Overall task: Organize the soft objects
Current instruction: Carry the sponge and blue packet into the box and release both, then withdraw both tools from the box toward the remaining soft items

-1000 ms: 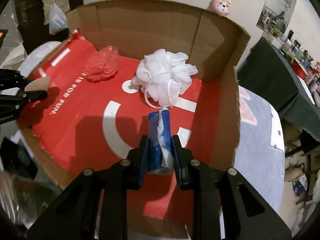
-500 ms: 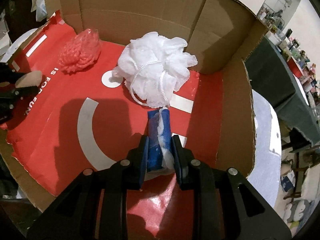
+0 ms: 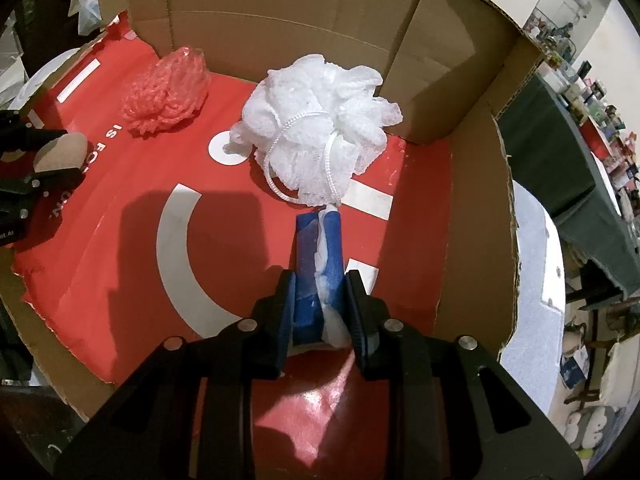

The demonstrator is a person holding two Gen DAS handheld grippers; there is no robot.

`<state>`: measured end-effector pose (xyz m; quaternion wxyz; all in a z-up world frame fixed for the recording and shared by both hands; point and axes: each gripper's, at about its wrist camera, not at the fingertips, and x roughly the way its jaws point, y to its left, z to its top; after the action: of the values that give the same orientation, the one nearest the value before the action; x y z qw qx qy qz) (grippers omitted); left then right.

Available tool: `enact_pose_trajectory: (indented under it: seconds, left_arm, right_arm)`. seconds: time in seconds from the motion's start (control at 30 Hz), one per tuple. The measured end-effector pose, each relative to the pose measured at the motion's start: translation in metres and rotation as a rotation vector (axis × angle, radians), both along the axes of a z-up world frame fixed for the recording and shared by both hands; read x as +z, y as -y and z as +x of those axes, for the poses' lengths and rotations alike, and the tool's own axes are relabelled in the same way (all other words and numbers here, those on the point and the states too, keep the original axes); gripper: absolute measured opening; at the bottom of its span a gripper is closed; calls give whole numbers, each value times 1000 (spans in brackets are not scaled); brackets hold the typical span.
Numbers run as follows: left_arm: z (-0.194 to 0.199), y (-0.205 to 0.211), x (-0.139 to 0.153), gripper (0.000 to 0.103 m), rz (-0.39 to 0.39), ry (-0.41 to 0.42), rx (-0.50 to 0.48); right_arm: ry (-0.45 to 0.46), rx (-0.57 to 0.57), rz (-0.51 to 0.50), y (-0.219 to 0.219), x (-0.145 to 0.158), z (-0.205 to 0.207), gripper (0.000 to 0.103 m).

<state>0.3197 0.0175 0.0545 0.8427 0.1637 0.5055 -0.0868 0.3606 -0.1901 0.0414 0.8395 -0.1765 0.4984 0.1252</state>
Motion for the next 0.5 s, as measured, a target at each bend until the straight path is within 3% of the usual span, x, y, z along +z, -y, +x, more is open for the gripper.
enact_pose_trajectory:
  seconds: [0.13,0.27,0.37,0.5]
  left_arm:
    - [-9,1,11,62,-20,32,0]
    - [-24,0,28,71,-63,77,-3]
    - [-39,-1,42,74,-100,113,-4]
    - [-66,1,65,84,-159,186,-9]
  right_arm:
    - [4,-3,15,2,4,-2,27]
    - [13,20,51,0,12,-10,50]
    - [75,33,31,-7,24,-25,64]
    - [116,32,76,-5,47,-47,64]
